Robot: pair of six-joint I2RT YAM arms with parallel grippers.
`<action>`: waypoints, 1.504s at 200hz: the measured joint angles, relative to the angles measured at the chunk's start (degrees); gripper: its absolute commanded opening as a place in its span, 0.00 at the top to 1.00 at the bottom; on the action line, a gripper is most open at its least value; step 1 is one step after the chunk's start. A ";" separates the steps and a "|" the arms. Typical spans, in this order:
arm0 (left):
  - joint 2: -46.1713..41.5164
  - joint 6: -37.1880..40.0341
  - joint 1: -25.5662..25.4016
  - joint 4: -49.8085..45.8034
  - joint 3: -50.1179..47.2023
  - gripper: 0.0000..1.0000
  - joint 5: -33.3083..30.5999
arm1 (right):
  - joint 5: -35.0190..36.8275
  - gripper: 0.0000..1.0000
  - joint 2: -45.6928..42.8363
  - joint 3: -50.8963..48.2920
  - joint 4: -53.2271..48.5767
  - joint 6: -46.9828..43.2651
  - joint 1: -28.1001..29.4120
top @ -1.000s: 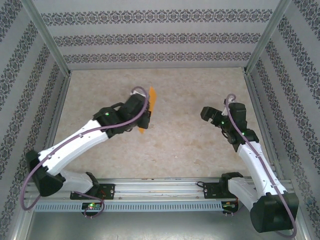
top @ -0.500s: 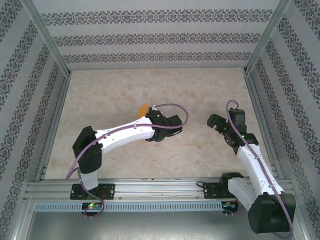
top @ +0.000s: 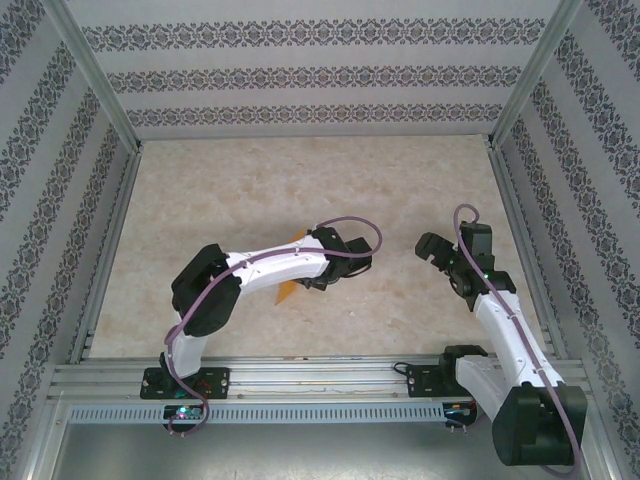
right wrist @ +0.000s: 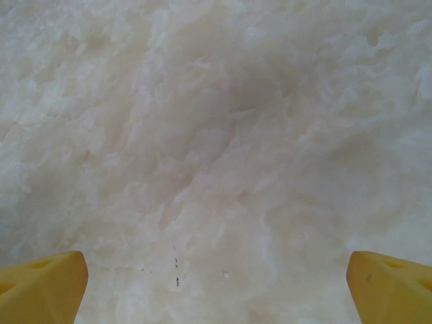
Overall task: Fold a paper plane with a square sheet of paper (fold left side to right side)
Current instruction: Turn over the paper at the center of the table, then move the paper to the center of the table.
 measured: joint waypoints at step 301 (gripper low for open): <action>-33.83 4.57 26.08 53.64 -41.40 0.44 35.67 | -31.52 0.52 17.94 3.37 4.90 7.69 12.20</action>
